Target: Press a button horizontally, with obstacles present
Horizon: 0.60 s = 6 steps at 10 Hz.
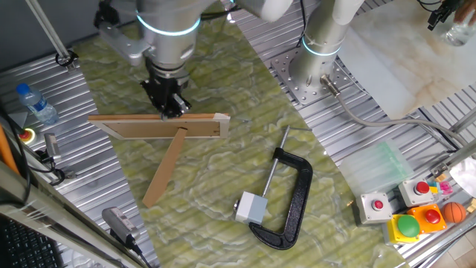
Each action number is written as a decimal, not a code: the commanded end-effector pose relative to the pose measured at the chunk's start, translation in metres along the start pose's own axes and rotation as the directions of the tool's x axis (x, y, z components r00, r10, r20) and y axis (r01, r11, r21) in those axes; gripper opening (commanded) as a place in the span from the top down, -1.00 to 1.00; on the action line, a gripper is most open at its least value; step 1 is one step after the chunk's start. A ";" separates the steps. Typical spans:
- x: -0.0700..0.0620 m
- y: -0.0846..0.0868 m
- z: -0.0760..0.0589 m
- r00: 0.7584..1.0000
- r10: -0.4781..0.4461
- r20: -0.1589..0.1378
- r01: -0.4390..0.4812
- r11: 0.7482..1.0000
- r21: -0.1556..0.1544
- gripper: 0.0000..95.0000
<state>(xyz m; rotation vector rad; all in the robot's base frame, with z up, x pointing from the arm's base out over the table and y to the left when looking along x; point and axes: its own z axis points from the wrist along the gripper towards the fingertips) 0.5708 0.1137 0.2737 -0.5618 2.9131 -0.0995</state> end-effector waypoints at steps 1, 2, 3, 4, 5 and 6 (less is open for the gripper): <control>-0.015 0.015 0.011 1.000 -0.010 -0.001 0.010 1.000 -0.022 1.00; -0.016 0.019 0.015 1.000 -0.010 -0.004 0.010 1.000 -0.019 1.00; -0.019 0.028 0.025 0.999 -0.003 -0.033 0.003 1.000 -0.019 1.00; -0.021 0.031 0.030 0.998 -0.009 -0.058 0.008 1.000 -0.013 1.00; -0.022 0.033 0.035 0.998 -0.018 -0.065 0.017 1.000 -0.014 1.00; -0.024 0.035 0.042 0.997 -0.039 -0.065 0.038 0.999 -0.016 1.00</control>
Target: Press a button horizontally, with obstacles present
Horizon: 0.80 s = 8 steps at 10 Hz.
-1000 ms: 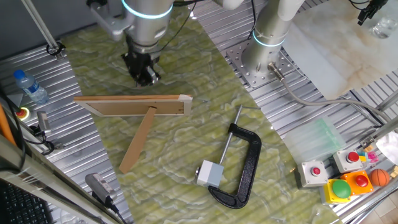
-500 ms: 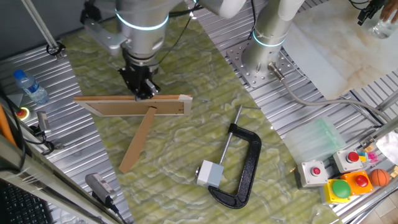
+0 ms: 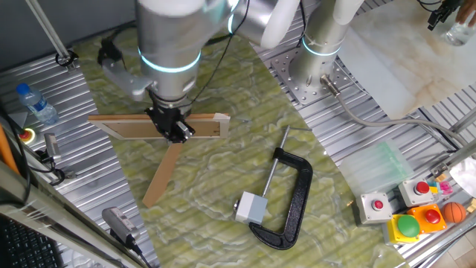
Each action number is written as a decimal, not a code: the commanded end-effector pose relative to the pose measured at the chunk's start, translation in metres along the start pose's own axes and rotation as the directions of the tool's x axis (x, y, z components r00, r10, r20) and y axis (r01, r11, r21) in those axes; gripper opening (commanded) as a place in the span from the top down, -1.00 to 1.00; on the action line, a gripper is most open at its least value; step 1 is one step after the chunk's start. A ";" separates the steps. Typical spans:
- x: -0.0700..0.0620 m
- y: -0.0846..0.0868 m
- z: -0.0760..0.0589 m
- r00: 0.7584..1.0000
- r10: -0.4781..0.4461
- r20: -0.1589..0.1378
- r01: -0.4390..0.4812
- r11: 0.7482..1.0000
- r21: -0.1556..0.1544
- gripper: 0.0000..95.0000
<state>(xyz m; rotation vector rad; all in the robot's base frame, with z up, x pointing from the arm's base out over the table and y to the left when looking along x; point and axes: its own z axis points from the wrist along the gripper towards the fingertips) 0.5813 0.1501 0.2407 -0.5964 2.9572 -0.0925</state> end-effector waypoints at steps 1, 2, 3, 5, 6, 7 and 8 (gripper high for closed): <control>-0.009 0.001 0.017 0.999 -0.050 -0.018 0.050 0.999 0.005 1.00; -0.009 0.000 0.019 0.998 -0.055 -0.015 0.056 0.998 0.006 1.00; -0.010 -0.001 0.021 0.998 -0.054 -0.013 0.054 0.999 0.007 1.00; -0.010 -0.001 0.021 0.997 -0.066 -0.041 0.067 0.998 0.018 1.00; -0.010 -0.001 0.021 0.997 -0.058 -0.048 0.060 0.998 0.024 1.00; -0.010 -0.001 0.021 0.997 -0.052 -0.051 0.054 0.998 0.034 1.00; -0.010 -0.001 0.021 0.998 -0.041 -0.050 0.043 0.999 0.033 1.00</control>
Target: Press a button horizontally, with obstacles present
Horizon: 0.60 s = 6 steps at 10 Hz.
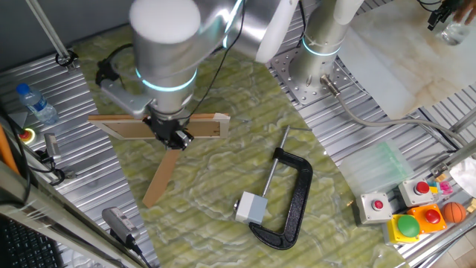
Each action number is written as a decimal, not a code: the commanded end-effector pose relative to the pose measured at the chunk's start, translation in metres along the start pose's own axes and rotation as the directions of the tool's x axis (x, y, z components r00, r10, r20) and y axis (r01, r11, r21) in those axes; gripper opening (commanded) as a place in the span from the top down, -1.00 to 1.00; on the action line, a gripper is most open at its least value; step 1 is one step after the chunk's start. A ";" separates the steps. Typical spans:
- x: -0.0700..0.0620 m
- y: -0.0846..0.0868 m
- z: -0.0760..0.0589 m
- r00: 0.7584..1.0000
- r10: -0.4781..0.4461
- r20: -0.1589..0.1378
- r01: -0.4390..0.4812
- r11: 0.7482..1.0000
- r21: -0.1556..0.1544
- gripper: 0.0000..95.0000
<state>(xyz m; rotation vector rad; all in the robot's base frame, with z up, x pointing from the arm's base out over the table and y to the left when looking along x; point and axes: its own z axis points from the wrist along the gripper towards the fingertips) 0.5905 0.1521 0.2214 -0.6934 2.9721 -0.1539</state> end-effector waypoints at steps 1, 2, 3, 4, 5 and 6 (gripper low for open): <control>-0.003 -0.001 0.001 0.999 0.034 -0.009 -0.034 0.999 0.003 1.00; -0.003 -0.001 0.001 1.000 0.029 -0.008 -0.029 1.000 0.001 1.00; -0.003 -0.001 0.001 1.000 0.025 -0.007 -0.025 1.000 -0.002 1.00; -0.003 -0.001 0.001 1.000 0.022 -0.006 -0.022 1.000 -0.004 1.00; -0.003 -0.001 0.001 1.000 0.007 -0.012 -0.007 1.000 -0.024 1.00; -0.003 -0.001 0.001 1.000 0.029 -0.007 -0.029 0.998 -0.059 1.00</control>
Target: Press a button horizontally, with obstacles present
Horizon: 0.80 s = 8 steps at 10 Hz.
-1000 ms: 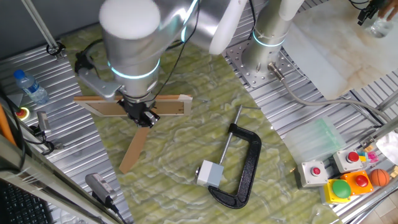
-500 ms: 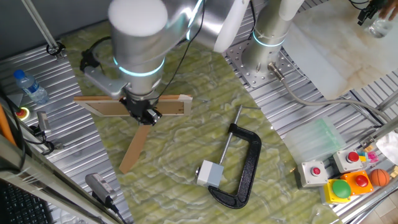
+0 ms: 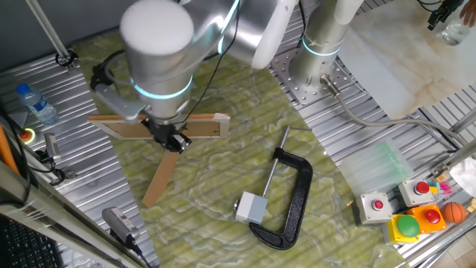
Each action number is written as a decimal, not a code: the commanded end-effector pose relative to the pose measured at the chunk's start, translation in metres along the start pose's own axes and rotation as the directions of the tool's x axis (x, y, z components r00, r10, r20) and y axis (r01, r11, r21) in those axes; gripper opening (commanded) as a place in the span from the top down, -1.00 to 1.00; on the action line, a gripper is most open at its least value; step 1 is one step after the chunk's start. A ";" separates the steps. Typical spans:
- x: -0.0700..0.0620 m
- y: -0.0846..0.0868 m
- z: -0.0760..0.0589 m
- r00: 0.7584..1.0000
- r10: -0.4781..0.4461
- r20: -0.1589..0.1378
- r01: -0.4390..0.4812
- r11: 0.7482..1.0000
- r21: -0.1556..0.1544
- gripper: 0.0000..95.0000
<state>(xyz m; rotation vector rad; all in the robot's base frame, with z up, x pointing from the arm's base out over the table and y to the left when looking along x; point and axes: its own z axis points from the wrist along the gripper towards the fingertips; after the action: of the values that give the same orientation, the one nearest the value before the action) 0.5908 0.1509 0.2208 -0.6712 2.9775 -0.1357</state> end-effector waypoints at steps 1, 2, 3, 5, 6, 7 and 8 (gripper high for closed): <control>-0.003 0.000 0.001 1.000 0.017 -0.003 -0.018 0.998 -0.062 1.00; -0.003 0.000 0.001 1.000 0.018 -0.010 -0.018 0.998 -0.059 1.00; -0.003 0.000 0.001 0.999 0.035 -0.023 -0.036 0.998 -0.055 1.00; -0.003 0.000 0.001 0.996 0.077 -0.049 -0.080 0.995 -0.059 1.00; -0.003 0.000 0.001 0.990 0.107 -0.087 -0.112 0.992 -0.060 1.00; -0.003 0.000 0.001 0.994 0.068 -0.089 -0.074 0.995 -0.063 1.00; -0.003 0.000 0.001 0.996 0.028 -0.081 -0.035 0.996 -0.080 1.00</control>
<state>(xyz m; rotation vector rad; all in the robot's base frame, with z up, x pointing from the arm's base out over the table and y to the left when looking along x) 0.5944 0.1531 0.2203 -0.5264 3.1053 -0.0557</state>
